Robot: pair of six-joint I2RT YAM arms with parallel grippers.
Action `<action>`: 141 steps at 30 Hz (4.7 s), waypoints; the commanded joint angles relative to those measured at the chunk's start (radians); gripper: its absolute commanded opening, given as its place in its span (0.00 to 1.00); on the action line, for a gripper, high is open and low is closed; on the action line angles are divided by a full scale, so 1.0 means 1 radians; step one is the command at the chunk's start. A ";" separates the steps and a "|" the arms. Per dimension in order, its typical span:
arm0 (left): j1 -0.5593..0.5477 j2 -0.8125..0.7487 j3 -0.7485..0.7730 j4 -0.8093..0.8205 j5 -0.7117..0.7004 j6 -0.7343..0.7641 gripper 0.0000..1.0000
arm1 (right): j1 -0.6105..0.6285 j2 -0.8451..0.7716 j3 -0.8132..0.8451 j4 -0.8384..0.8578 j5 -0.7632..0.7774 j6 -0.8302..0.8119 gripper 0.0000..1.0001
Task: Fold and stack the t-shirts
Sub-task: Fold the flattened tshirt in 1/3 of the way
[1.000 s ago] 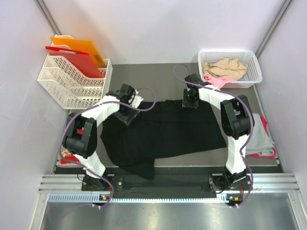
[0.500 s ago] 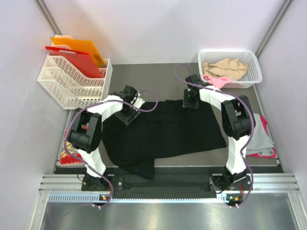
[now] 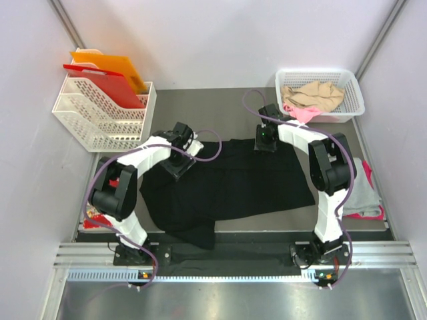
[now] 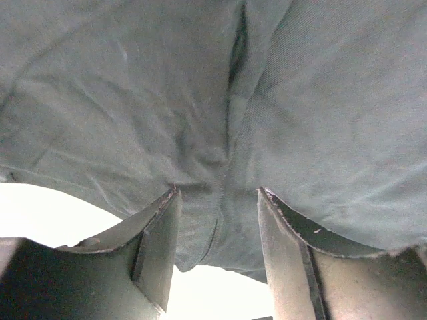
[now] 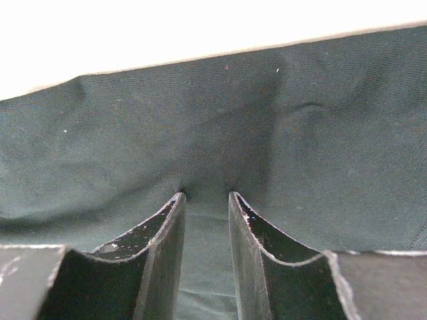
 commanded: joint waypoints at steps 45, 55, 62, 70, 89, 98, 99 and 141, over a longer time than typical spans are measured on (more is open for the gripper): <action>0.241 0.152 0.413 -0.024 -0.065 0.050 0.59 | -0.026 -0.120 -0.151 -0.002 -0.040 -0.027 0.31; 0.098 -0.051 0.331 -0.110 -0.069 0.033 0.71 | -0.026 -0.123 -0.168 0.012 -0.054 -0.024 0.29; 0.020 -0.123 0.085 -0.136 0.014 0.031 0.66 | -0.026 -0.126 -0.162 0.006 -0.054 -0.027 0.29; 0.025 -0.030 0.051 -0.027 -0.024 0.033 0.60 | -0.025 -0.130 -0.176 0.003 -0.055 -0.027 0.29; 0.080 0.190 0.150 0.088 -0.075 0.073 0.53 | -0.026 -0.146 -0.203 -0.003 -0.063 -0.038 0.29; 0.084 0.208 0.133 0.094 -0.062 0.071 0.38 | -0.028 -0.146 -0.193 -0.010 -0.062 -0.041 0.29; 0.084 0.208 0.133 0.092 -0.059 0.071 0.34 | -0.028 -0.144 -0.191 -0.010 -0.063 -0.041 0.29; -0.034 0.189 0.367 -0.547 0.163 -0.074 0.10 | -0.037 -0.162 -0.187 -0.014 -0.068 -0.044 0.27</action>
